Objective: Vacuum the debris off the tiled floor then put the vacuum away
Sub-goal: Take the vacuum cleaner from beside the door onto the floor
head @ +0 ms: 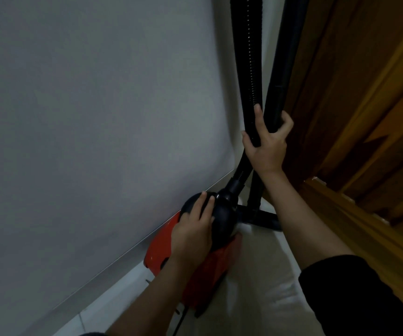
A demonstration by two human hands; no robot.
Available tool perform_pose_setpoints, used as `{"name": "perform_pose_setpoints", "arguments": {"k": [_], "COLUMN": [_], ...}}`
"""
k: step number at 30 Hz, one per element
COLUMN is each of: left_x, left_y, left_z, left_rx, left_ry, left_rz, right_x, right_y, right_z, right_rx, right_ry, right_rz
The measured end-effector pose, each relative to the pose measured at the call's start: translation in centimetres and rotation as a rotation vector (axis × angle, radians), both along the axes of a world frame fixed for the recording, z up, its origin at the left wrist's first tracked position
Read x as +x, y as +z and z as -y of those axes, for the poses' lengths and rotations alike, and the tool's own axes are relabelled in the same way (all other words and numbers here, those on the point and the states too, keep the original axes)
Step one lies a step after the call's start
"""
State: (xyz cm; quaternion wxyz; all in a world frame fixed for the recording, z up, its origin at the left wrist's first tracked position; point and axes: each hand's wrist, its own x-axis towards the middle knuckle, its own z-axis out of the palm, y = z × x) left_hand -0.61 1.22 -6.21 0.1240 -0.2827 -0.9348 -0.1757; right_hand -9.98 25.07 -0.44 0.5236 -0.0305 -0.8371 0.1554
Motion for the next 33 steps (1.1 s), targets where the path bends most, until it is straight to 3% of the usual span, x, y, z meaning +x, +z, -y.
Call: {"name": "perform_pose_setpoints", "arguments": {"k": [10,26,33], "left_x": [-0.5,-0.3,1.3], "left_y": [0.6,1.3,8.1], "left_z": [0.5,2.0,2.3], "left_rx": [0.057,0.174,0.168], "left_ry": [-0.094,-0.194,-0.098], "left_rz": [0.164,0.163,0.350], "right_x": [1.3,3.2,5.1], "right_y": [0.6,1.6,7.8], "right_z": [0.6,0.7,1.6], "right_rx": [-0.102,-0.025,-0.051], "right_ry": [-0.017,-0.055,-0.093], "right_rz": [0.015,-0.036,0.016]}}
